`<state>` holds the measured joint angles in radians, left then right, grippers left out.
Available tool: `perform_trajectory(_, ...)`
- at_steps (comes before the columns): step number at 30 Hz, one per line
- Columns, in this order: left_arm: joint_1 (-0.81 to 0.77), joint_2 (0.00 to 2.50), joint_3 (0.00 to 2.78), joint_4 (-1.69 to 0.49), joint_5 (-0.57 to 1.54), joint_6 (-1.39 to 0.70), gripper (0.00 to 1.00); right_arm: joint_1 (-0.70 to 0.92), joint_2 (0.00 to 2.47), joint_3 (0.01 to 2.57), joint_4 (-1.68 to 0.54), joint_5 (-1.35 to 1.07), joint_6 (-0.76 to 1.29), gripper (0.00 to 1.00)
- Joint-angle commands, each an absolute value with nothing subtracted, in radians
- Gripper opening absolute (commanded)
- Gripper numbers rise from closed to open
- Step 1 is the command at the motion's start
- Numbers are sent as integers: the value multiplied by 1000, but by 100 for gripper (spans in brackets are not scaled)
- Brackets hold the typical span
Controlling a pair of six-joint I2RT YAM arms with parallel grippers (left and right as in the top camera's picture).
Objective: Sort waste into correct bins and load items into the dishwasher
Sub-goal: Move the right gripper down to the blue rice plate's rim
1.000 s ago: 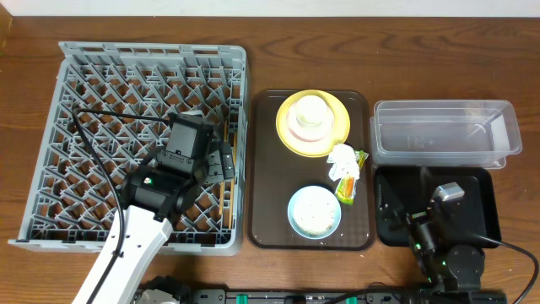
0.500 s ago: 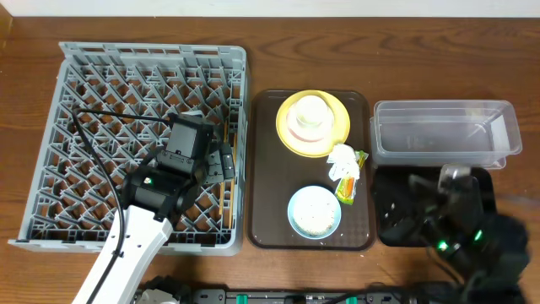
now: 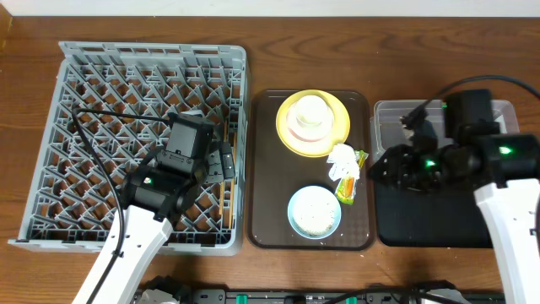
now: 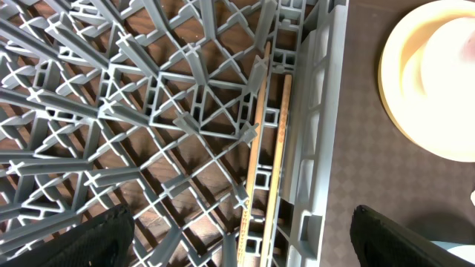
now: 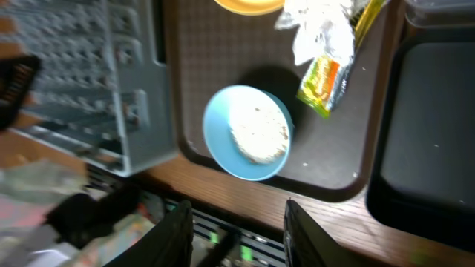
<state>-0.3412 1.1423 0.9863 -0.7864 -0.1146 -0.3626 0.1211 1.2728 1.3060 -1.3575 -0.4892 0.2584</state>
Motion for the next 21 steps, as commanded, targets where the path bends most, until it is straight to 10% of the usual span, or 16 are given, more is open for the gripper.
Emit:
perform_trajectory(1,-337,1140,997,-789,-127,-361,94,275,1258,1267,-1324,-296,370,34)
perform_trajectory(11,-337,1141,997,-789,-127,-361,94,934,1258,847,-720,-57,589,38)
perform_trajectory(21,-337,1141,997,-789,-127,-361,94,1122,1391,837,-690,72,540,36)
